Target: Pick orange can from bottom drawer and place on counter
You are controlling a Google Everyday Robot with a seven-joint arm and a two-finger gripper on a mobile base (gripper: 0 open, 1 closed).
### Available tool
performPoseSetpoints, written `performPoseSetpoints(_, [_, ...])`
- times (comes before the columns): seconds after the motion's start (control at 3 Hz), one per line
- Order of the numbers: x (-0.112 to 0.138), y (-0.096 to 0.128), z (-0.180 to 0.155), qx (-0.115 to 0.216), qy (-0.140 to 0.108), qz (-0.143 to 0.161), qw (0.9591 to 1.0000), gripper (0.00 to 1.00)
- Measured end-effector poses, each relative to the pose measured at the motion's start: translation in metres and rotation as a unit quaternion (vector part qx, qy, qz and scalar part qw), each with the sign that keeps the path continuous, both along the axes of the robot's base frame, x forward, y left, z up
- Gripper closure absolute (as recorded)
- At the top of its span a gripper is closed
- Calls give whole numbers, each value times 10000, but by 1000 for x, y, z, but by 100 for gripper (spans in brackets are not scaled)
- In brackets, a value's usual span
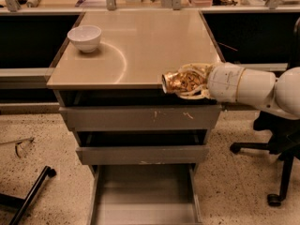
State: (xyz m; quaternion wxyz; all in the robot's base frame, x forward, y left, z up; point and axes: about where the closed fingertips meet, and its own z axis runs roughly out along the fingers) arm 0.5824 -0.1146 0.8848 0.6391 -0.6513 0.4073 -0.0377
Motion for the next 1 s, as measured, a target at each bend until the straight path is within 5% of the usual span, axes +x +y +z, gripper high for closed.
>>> performPoseSetpoints(0.33, [20, 13, 45, -80, -439, 33, 9990, 100])
performPoseSetpoints(1.0, [73, 37, 60, -33, -542, 219, 9983, 100])
